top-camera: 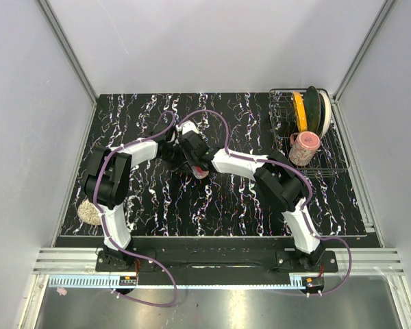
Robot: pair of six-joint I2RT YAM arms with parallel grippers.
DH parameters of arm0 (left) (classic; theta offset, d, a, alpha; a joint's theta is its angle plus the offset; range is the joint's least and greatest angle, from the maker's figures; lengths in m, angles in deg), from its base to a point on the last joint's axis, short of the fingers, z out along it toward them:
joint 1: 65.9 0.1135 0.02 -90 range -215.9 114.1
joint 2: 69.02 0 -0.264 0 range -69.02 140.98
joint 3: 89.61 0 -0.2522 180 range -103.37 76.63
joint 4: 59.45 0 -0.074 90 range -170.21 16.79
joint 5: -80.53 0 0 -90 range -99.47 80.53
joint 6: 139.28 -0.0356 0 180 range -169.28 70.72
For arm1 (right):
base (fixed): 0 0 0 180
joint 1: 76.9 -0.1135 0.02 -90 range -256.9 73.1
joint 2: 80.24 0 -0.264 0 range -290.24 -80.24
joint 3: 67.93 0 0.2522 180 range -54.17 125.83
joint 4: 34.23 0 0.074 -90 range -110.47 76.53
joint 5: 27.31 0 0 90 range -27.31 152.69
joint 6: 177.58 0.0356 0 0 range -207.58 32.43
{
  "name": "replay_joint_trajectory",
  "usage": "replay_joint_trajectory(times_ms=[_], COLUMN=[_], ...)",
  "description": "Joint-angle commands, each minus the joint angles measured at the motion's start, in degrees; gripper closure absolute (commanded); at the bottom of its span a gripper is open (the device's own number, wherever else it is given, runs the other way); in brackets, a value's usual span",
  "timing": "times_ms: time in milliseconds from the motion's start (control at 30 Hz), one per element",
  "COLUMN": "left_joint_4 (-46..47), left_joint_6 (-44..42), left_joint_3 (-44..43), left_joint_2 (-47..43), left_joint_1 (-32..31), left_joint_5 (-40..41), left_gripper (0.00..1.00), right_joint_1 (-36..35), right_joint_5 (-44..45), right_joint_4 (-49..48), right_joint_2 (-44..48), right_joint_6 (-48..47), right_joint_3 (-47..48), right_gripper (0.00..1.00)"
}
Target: Organize the sunglasses
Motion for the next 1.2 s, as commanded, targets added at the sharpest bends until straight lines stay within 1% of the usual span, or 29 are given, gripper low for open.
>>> replay_joint_trajectory(times_ms=[0, 467, 933, 1033, 1167], left_joint_4=[1.64, 1.64, 1.64, 1.64, 1.73], left_joint_6=[-0.04, 0.14, 0.05, -0.04, -0.04], left_joint_3=[-1.71, -1.71, -1.45, -1.53, -1.36], left_joint_2=[0.63, 0.63, 0.63, 0.81, 0.9], left_joint_1=[-0.2, -0.2, -0.28, -0.2, -0.28], left_joint_5=[-0.13, -0.05, 0.13, 0.13, 0.13], left_gripper=[0.89, 0.89, 0.89, 0.89, 0.89], right_joint_1=[0.39, 0.39, 0.39, 0.39, 0.38], right_joint_5=[1.0, 0.82, 1.0, 1.26, 2.49], right_joint_4=[4.92, 6.68, 8.26, 8.09, 7.91], right_joint_2=[-1.4, -0.96, -0.52, 0.53, 2.29], right_joint_6=[1.0, 3.29, 4.69, 5.13, 5.49], right_joint_3=[0.37, 0.1, 0.98, 1.6, 3.44], right_gripper=[0.82, 0.86, 0.86, 0.85, 0.78])
